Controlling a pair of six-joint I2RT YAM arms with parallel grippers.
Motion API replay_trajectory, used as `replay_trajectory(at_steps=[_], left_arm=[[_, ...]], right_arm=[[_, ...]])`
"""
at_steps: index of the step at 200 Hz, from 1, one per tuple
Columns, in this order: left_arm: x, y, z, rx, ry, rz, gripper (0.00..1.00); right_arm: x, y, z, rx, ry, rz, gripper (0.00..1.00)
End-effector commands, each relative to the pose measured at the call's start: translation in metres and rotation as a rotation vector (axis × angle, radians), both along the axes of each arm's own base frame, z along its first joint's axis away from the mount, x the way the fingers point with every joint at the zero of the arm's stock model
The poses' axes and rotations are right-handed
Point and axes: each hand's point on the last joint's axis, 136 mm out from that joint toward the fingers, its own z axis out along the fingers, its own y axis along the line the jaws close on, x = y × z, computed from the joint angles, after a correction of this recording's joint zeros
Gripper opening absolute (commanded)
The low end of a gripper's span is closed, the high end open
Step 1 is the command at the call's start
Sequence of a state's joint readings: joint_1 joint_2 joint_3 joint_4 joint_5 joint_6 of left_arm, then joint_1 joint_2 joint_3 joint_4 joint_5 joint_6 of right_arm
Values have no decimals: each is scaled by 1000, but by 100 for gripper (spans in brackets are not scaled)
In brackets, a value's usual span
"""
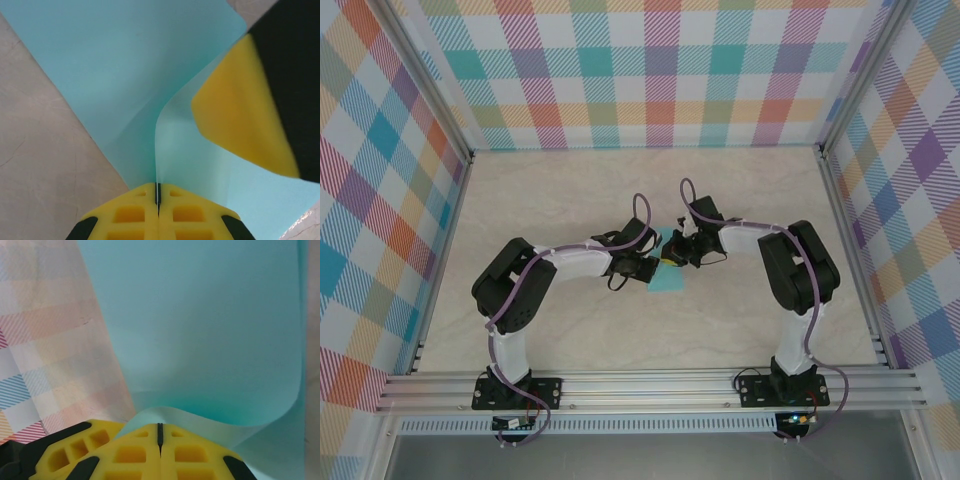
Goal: Fold a paper plane with a square sheet of paper (fold left side to right side)
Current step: Fold the triangle a second time at the center of the table.
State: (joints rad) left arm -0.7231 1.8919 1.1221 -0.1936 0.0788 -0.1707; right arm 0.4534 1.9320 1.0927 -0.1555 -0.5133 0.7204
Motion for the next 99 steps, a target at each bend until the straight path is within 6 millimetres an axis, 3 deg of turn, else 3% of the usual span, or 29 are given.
replay_trajectory(at_steps=[1,99], left_arm=[[-3,6,-5,26,33,-4,0],[-3,8,-4,35,26,-9,0]], right_arm=[[0,-4,-5,-51,-11,28,0],[-16,-27,-34,-191,29,49,0]])
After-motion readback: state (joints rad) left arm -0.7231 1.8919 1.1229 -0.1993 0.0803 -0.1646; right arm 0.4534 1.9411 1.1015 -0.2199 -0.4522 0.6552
